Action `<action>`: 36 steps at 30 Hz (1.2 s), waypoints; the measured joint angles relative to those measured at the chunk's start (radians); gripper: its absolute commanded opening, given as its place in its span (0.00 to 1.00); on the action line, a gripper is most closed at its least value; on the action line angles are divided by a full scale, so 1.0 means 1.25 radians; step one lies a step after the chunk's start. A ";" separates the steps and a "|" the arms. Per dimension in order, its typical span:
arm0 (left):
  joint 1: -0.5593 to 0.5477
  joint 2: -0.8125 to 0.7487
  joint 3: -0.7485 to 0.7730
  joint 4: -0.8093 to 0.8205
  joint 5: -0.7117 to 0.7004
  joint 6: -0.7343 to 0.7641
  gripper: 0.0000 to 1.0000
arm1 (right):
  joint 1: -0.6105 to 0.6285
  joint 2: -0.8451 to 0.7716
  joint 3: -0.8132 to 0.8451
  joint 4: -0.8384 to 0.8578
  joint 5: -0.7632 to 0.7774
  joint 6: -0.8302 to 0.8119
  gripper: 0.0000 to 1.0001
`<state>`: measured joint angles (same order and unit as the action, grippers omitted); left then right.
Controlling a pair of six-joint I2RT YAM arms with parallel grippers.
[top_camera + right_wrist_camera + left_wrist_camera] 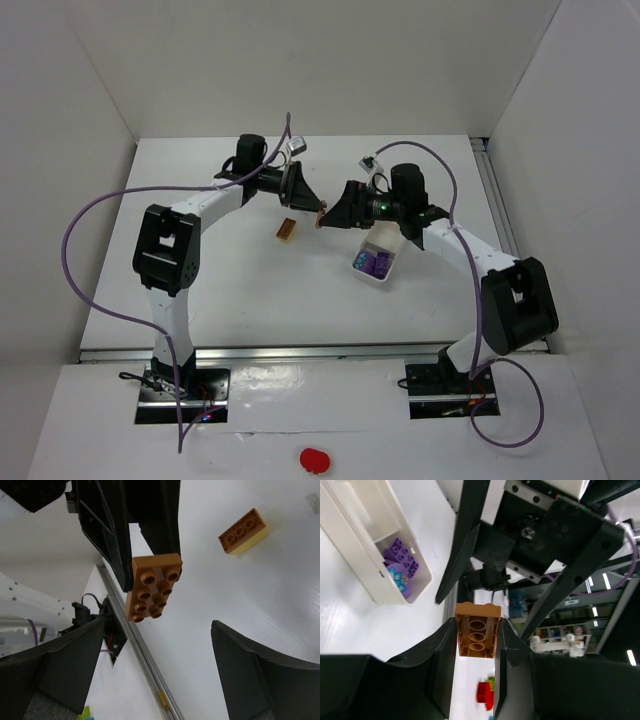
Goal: Sort the legos into containers by color
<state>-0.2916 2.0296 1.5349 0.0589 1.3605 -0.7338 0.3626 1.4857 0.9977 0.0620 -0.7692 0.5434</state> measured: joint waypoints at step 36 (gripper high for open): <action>0.001 0.004 0.063 -0.126 -0.007 0.074 1.00 | 0.027 -0.041 -0.054 -0.007 0.205 0.073 0.13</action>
<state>-0.2901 2.0342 1.6138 -0.0982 1.3518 -0.6415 0.3969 1.4349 0.9302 0.0528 -0.5125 0.6342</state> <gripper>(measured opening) 0.998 0.433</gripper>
